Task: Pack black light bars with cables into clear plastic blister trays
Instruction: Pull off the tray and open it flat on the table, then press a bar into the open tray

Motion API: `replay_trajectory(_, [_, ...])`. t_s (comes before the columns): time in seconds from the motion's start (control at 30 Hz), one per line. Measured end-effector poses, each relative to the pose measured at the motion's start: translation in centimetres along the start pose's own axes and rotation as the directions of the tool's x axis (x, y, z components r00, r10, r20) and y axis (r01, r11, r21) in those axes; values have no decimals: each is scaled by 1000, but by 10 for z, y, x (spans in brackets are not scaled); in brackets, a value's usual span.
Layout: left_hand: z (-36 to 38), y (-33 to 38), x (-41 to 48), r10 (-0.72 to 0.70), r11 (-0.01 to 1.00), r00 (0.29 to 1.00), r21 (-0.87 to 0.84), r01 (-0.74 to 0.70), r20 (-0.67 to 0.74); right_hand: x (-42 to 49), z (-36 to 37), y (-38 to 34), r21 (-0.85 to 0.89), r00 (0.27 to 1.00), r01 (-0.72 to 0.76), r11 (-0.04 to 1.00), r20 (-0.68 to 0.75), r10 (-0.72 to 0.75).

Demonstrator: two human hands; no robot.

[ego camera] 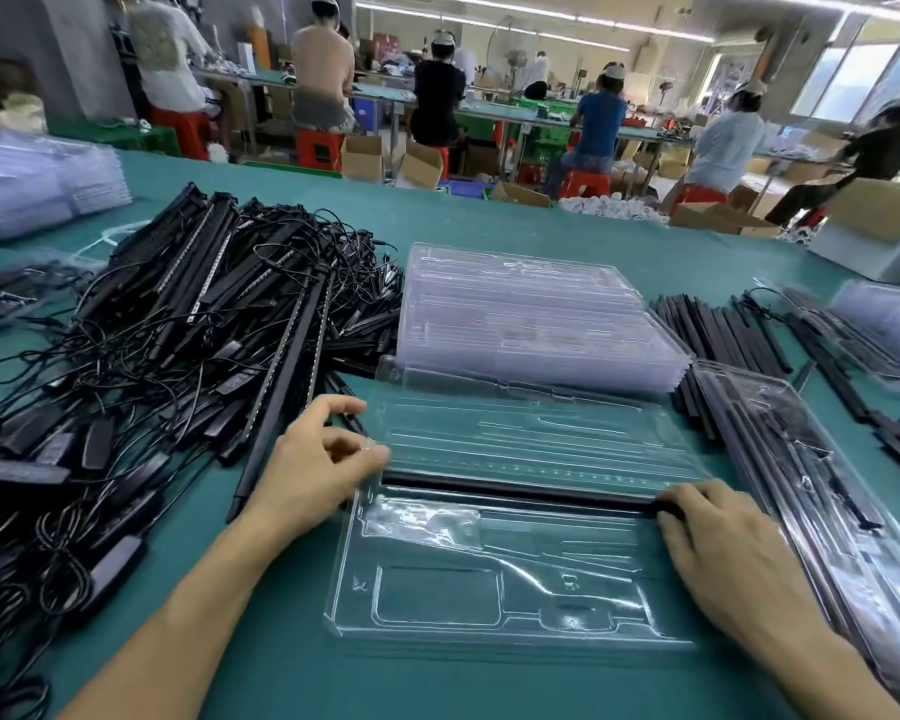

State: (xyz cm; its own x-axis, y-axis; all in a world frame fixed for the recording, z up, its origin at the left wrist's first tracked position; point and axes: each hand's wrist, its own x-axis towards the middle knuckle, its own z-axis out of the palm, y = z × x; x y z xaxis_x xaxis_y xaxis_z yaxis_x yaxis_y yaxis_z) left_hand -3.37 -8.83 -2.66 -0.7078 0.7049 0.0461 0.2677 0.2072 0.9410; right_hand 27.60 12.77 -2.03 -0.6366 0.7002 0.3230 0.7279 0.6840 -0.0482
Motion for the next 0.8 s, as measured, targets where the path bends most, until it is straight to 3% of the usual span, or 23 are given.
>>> replay_trajectory(0.13, [-3,5,9,-215,915,976,-356,189,-34,-4,8,-8,21,996,-9,1000,-93,11])
replay_trajectory(0.27, [-12,3,19,-216,875,973,-426,230,80,-5,9,-8,114,996,-53,992,-65,60])
replay_trajectory(0.33, [-13,2,24,-158,935,981,-302,186,112,-6,8,-8,157,997,-59,986,-37,65])
replay_trajectory(0.43, [-14,-3,32,91,987,996,127,-94,26,-6,5,-9,174,998,-65,983,-6,67])
replay_trajectory(0.5, [-15,-6,33,232,904,972,362,-230,37,-5,5,-8,190,997,-72,979,-5,74])
replay_trajectory(0.6, [-18,-11,33,336,676,940,679,-288,64,-6,6,-7,208,997,-74,975,-7,77])
replay_trajectory(0.8, [-32,-6,42,345,499,910,776,-385,230,-6,7,-6,262,995,-92,961,2,95])
